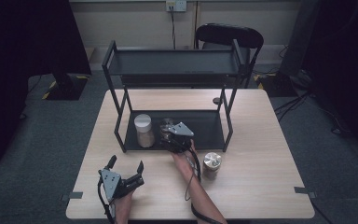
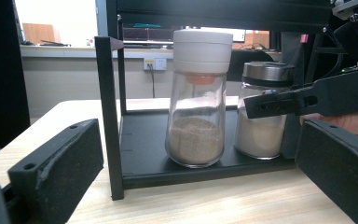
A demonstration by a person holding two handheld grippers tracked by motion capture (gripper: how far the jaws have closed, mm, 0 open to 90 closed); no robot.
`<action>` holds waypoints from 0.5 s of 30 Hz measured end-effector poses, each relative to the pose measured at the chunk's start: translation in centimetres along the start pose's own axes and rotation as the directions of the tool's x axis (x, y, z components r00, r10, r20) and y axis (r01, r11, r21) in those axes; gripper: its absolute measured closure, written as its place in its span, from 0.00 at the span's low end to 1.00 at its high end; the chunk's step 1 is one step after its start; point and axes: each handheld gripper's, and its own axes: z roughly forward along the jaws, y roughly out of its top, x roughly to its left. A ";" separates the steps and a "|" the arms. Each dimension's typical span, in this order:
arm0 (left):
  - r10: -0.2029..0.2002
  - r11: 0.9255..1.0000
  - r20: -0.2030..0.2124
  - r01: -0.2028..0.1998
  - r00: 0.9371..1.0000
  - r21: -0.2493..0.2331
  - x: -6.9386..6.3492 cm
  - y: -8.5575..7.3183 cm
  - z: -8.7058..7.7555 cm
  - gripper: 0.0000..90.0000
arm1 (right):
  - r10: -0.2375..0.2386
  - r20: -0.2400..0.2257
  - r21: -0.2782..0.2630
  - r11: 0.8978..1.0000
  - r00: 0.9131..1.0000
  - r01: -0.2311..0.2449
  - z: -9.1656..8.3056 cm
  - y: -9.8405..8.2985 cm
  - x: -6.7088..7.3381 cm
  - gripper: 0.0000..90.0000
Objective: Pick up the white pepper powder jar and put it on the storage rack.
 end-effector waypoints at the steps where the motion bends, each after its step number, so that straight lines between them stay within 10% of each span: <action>1: 0.000 1.000 0.000 0.000 1.000 0.000 0.0 0.0 0.0 0.00 | 0.000 -0.001 0.000 1.000 1.000 0.000 0.0 0.0 0.0 0.34; 15: -0.003 1.000 0.000 0.003 1.000 -0.003 0.0 -0.1 0.0 0.00 | 0.002 -0.004 0.000 1.000 1.000 -0.002 -0.1 0.1 -0.1 0.30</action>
